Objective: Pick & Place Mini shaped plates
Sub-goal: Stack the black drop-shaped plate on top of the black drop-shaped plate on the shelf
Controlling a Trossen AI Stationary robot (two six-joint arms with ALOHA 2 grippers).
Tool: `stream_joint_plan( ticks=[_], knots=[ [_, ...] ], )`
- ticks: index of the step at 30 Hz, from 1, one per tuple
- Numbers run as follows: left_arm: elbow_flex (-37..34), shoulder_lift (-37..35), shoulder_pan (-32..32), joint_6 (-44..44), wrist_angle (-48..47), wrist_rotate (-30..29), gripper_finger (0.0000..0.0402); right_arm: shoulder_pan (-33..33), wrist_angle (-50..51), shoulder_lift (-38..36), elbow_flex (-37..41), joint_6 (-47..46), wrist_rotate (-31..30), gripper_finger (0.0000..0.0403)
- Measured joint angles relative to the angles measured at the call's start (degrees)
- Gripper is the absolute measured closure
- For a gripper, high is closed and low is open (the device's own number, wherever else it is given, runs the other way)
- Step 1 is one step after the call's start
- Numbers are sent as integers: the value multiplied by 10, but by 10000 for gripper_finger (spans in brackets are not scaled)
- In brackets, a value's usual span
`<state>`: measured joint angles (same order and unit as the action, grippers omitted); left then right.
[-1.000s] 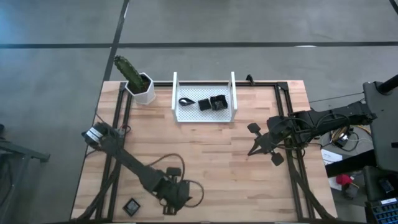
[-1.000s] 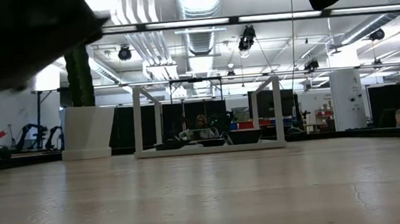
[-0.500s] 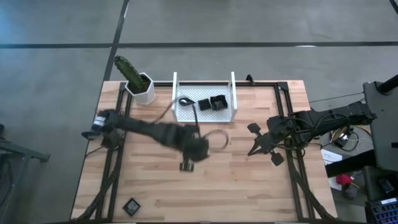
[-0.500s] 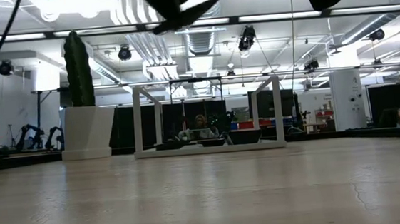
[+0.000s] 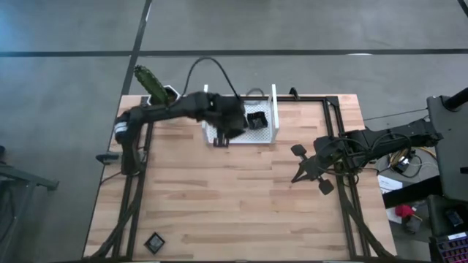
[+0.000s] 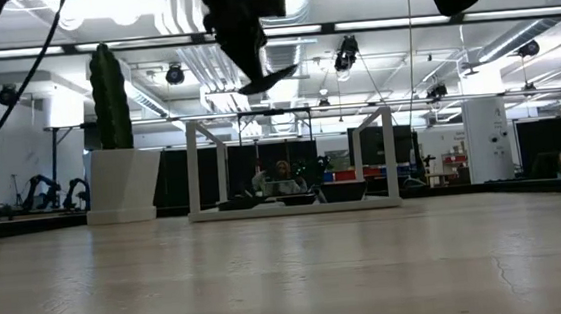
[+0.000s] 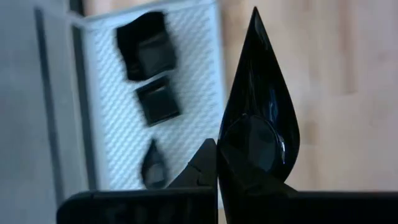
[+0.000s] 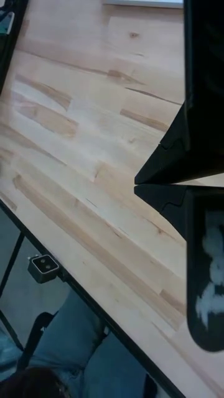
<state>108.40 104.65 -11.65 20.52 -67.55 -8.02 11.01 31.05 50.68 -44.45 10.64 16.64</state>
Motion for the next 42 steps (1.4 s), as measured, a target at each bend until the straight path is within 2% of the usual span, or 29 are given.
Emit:
stream_joint_plan(
  ticks=[8, 14, 23, 36, 42],
  knots=[
    [-10, 4, -103, 69, 9, -17, 401, 0, 0, 0, 0, 1, -1, 394],
    [-49, 16, -144, 101, 48, -26, 401, 0, -1, 0, 0, 1, -1, 394],
    [-97, 26, -151, 144, 117, -26, 401, 0, -1, 0, 0, 1, -1, 394],
    [-175, 27, -151, 174, 174, -88, 402, 0, 0, 0, 0, 5, -2, 394],
    [-206, 27, -150, 174, 219, -88, 402, 0, 0, 0, 0, 13, -2, 394]
  ],
)
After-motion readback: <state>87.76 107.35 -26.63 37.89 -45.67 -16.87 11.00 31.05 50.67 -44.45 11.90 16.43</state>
